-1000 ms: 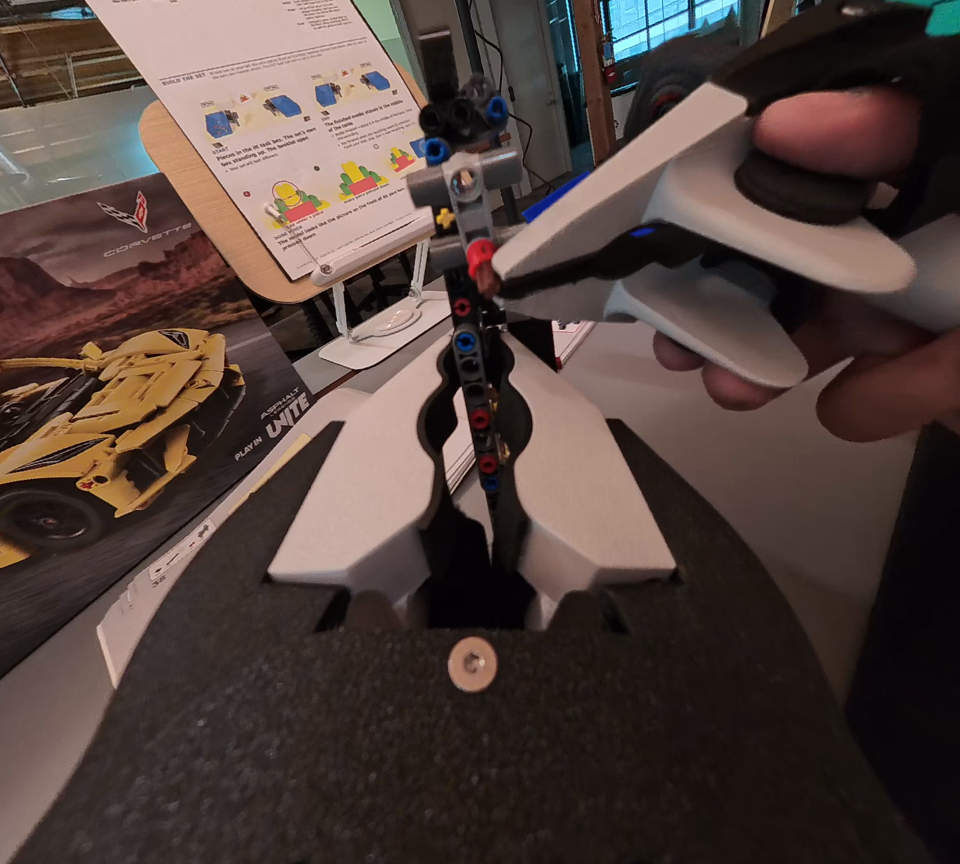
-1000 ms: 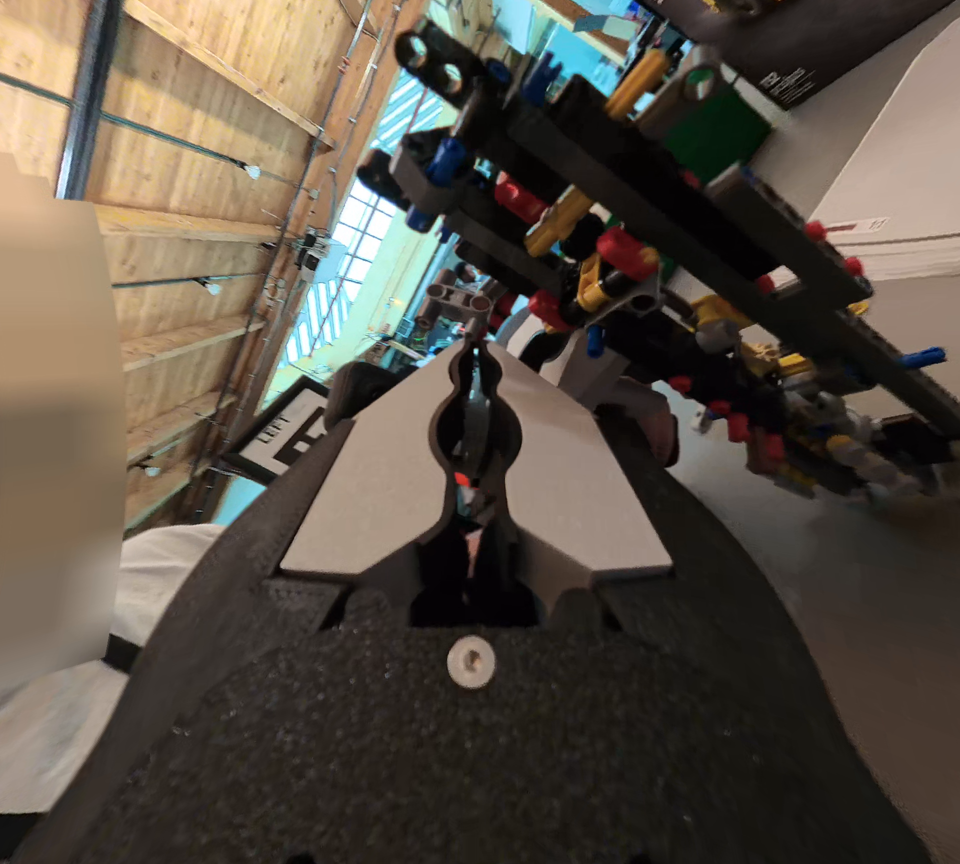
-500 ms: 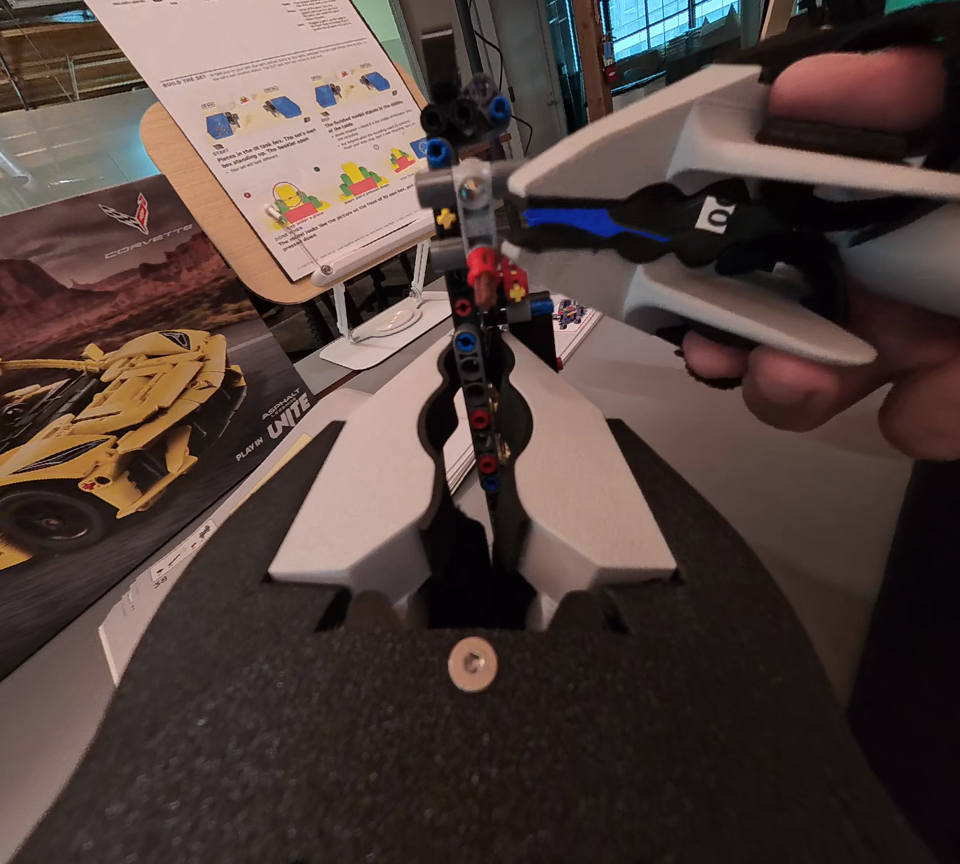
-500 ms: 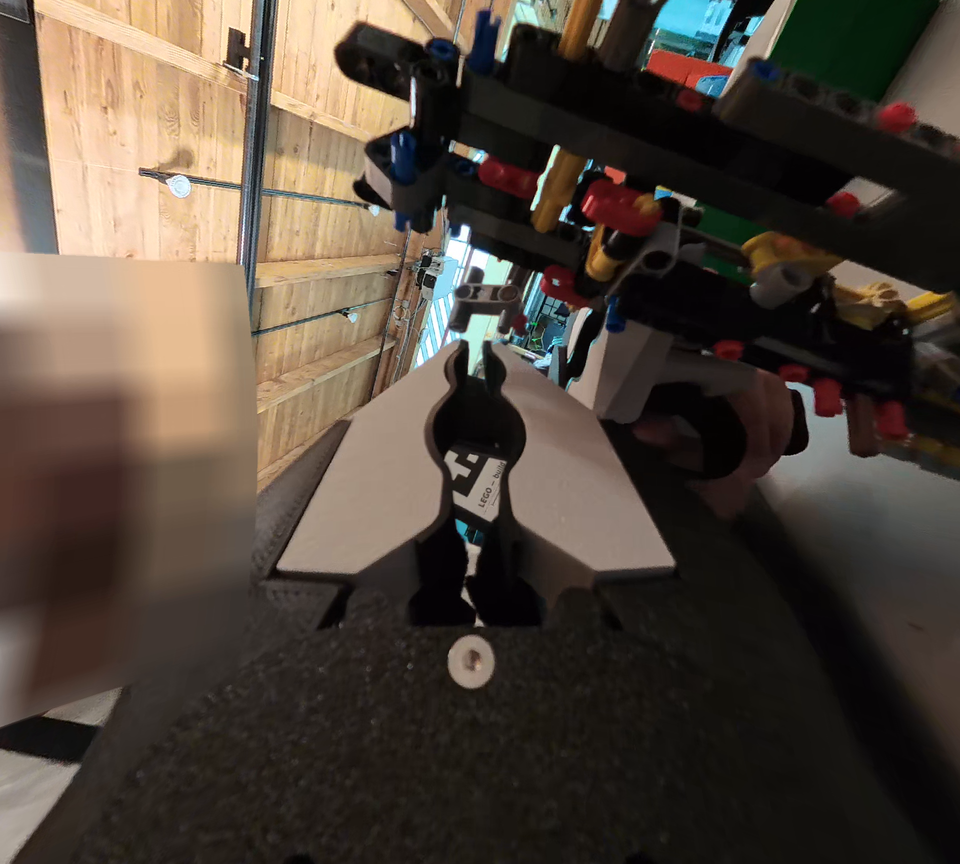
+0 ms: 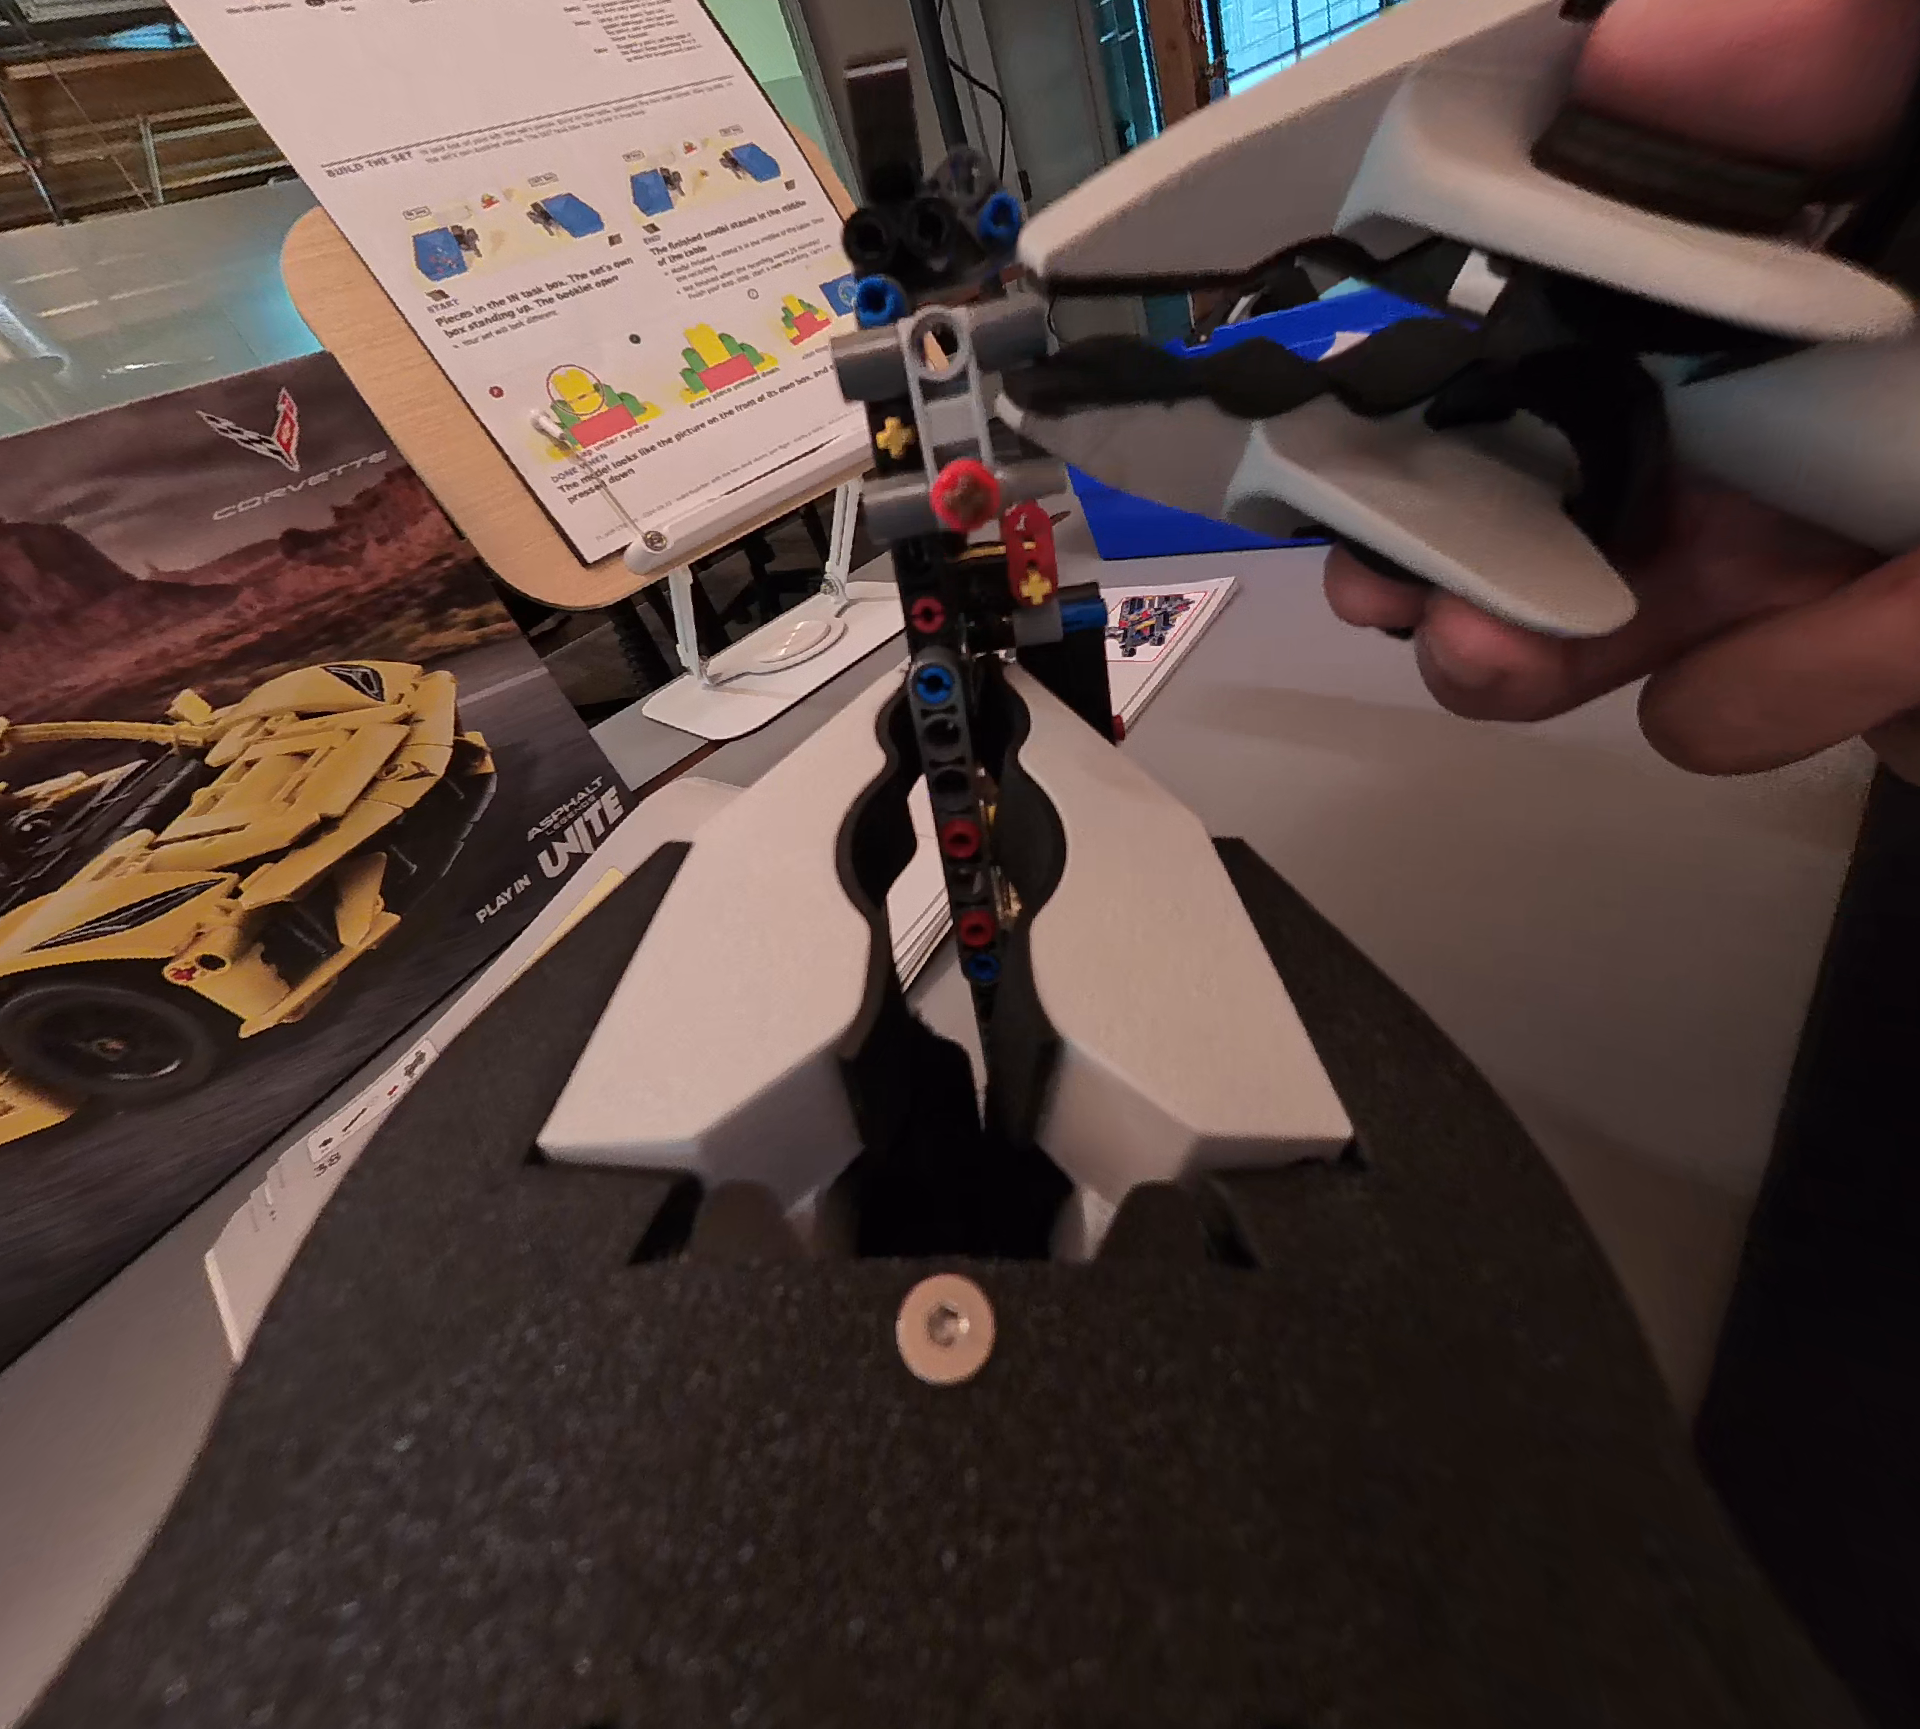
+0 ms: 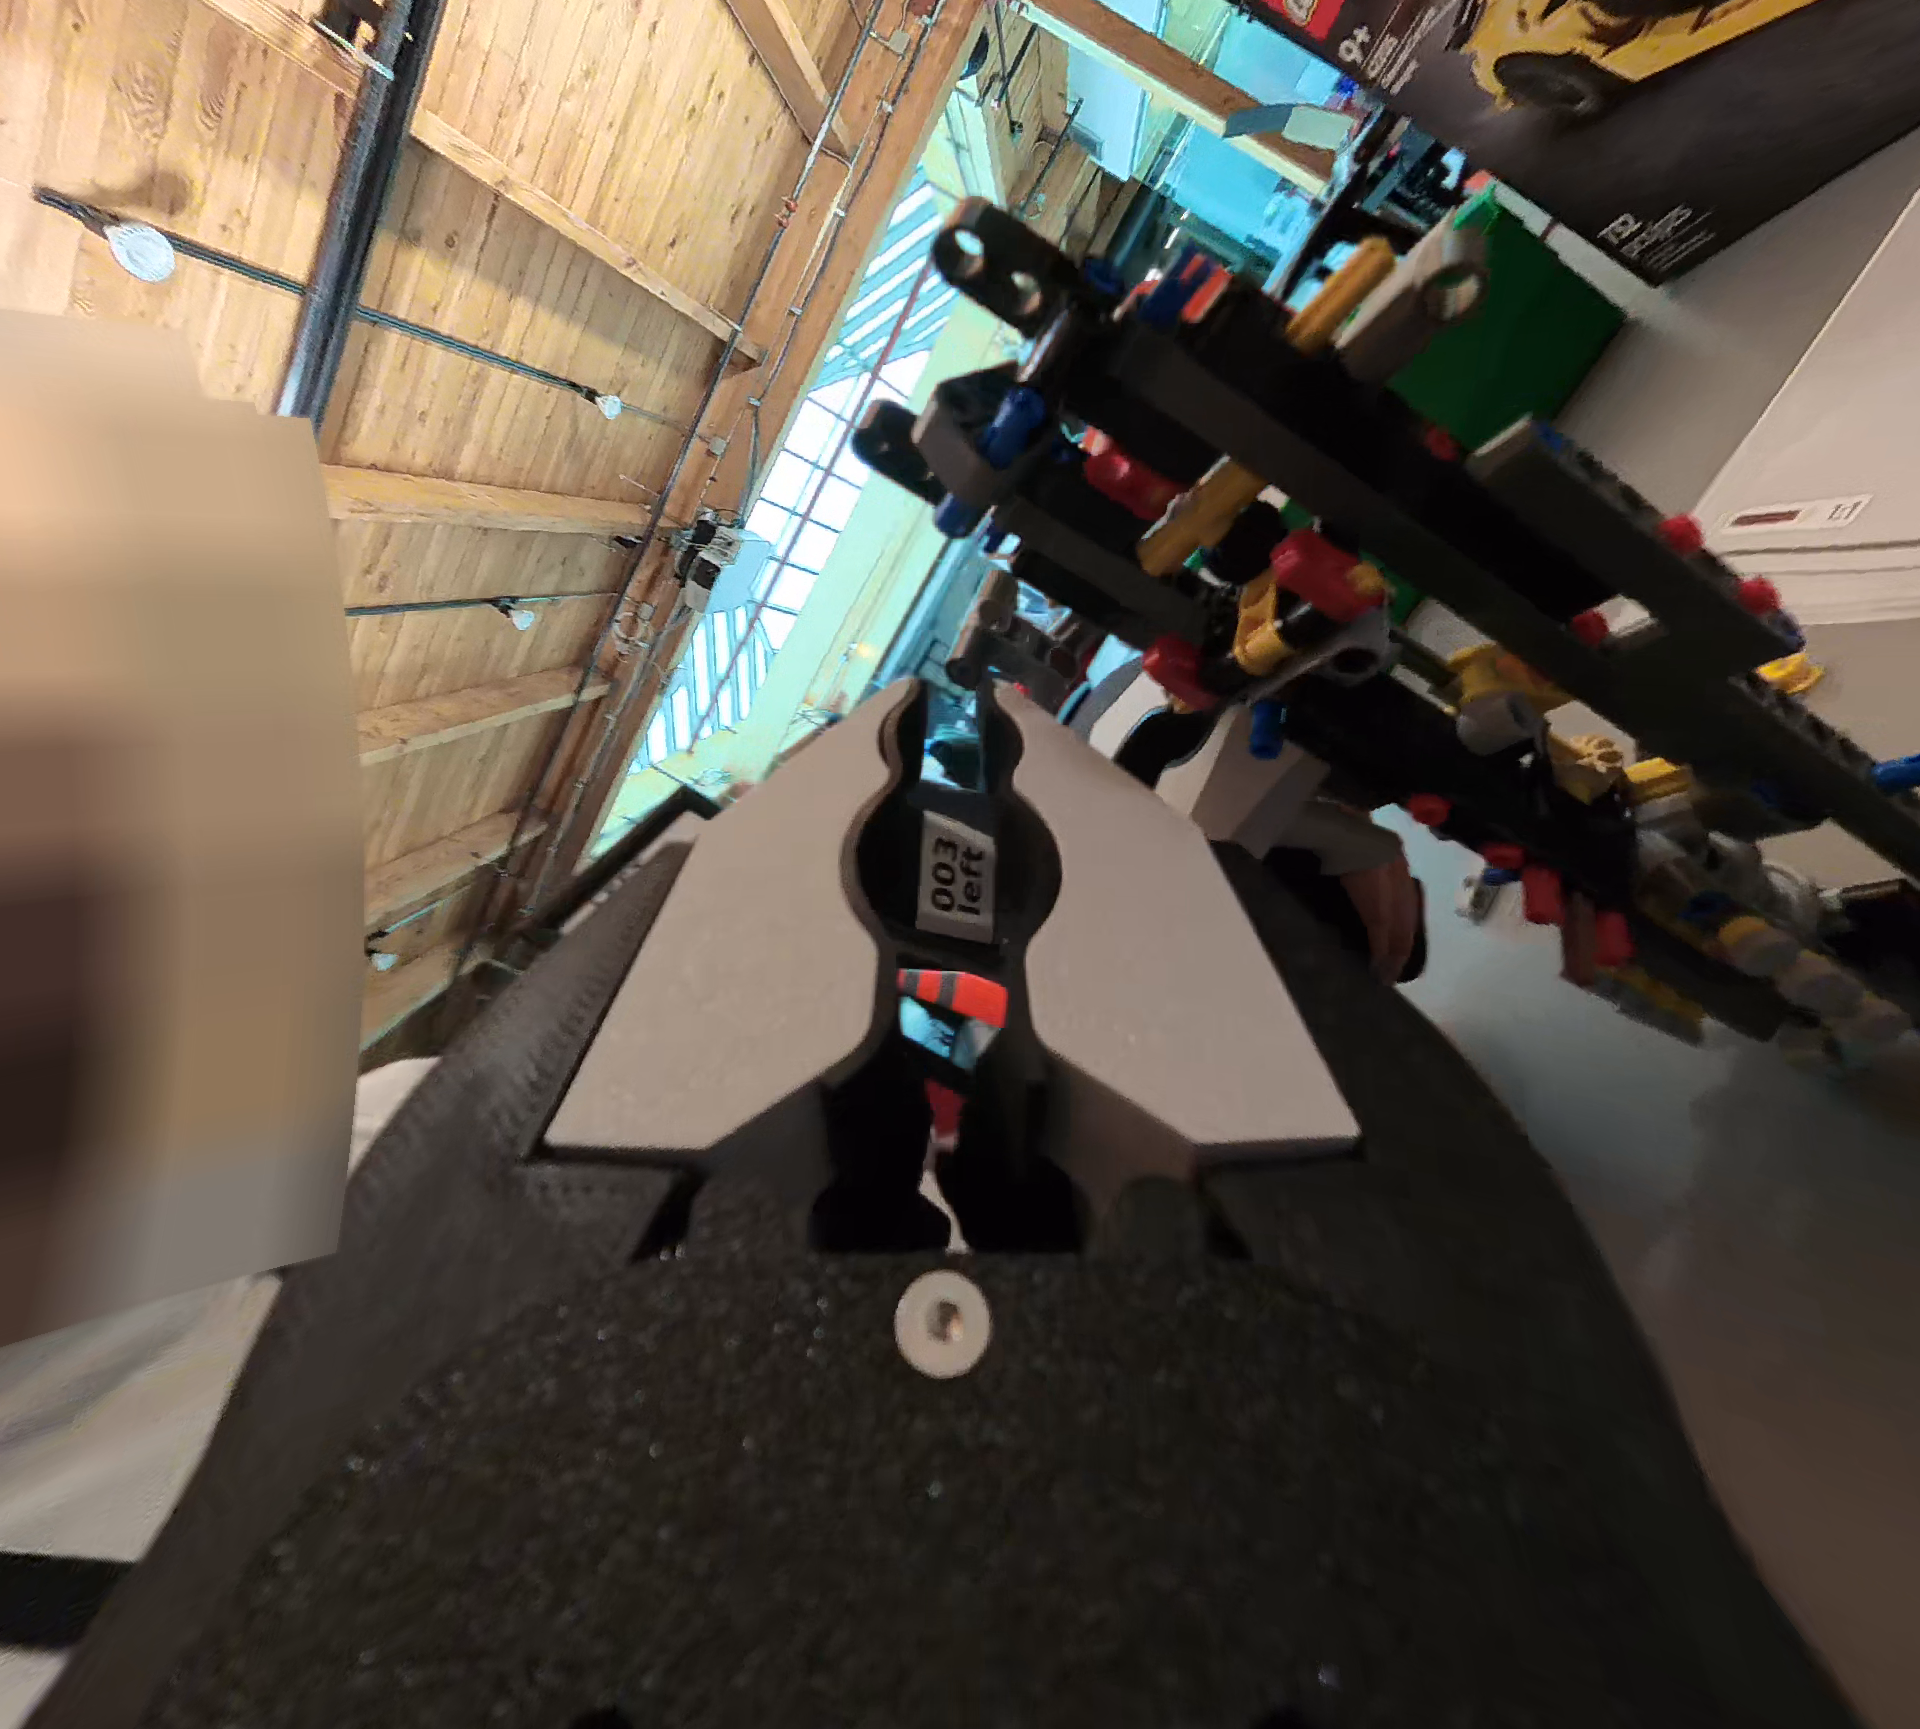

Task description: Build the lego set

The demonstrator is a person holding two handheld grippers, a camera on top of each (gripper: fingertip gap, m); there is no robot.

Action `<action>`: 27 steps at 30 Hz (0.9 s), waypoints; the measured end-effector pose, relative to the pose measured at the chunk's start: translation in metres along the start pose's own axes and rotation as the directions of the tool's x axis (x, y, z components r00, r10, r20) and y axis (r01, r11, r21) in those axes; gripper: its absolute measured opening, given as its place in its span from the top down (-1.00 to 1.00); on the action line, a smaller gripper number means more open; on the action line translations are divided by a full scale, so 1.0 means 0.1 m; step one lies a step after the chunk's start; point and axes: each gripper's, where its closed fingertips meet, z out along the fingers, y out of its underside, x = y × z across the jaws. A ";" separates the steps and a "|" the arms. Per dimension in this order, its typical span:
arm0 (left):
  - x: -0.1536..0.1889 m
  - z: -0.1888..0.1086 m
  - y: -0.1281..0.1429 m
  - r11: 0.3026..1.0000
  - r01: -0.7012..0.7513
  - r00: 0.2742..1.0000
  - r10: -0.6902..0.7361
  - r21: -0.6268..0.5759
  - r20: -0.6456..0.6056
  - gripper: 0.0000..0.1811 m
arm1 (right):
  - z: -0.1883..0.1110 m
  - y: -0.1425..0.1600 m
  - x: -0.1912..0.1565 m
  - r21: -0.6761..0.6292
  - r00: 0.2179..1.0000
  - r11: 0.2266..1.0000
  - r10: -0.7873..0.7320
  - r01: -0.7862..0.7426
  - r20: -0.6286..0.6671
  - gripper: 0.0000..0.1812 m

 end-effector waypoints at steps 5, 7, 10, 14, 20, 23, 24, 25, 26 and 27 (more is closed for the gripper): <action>0.00 0.00 0.00 1.000 0.000 1.000 0.000 -0.001 0.003 0.93 | 0.00 0.01 0.04 -0.035 0.974 0.981 -0.196 0.193 -0.110 0.95; -0.01 0.00 0.00 1.000 -0.002 1.000 0.002 -0.002 0.004 0.93 | -0.02 -0.01 0.08 -0.048 0.946 0.961 -0.275 0.271 -0.170 0.99; 0.00 0.00 0.00 1.000 -0.011 1.000 0.011 -0.003 0.006 0.93 | -0.06 -0.09 0.12 -0.056 0.898 0.929 -0.367 0.365 -0.244 0.94; 0.01 0.00 0.00 1.000 -0.017 1.000 0.017 -0.003 0.005 0.93 | -0.06 -0.11 0.15 -0.096 0.828 0.878 -0.475 0.469 -0.297 0.88; 0.01 0.00 0.00 1.000 -0.016 1.000 0.016 -0.002 0.001 0.93 | -0.02 -0.13 0.15 -0.134 0.718 0.785 -0.611 0.605 -0.335 0.90; 0.01 0.00 0.00 1.000 -0.025 1.000 0.025 -0.004 0.005 0.92 | -0.02 -0.14 0.16 -0.161 0.656 0.736 -0.665 0.658 -0.357 0.90; 0.01 0.00 0.00 1.000 -0.019 1.000 0.019 -0.004 0.003 0.93 | -0.02 -0.14 0.16 -0.168 0.640 0.723 -0.678 0.670 -0.361 0.89; 0.01 0.00 0.00 1.000 -0.017 1.000 0.017 -0.004 0.002 0.93 | -0.02 -0.14 0.17 -0.173 0.626 0.711 -0.689 0.681 -0.365 0.88; 0.01 0.00 0.00 1.000 -0.019 1.000 0.019 -0.004 0.003 0.93 | -0.02 -0.14 0.16 -0.179 0.612 0.698 -0.701 0.693 -0.366 0.88; 0.01 0.00 0.00 1.000 -0.021 1.000 0.021 -0.004 0.004 0.93 | -0.02 -0.14 0.16 -0.185 0.596 0.683 -0.715 0.706 -0.366 0.88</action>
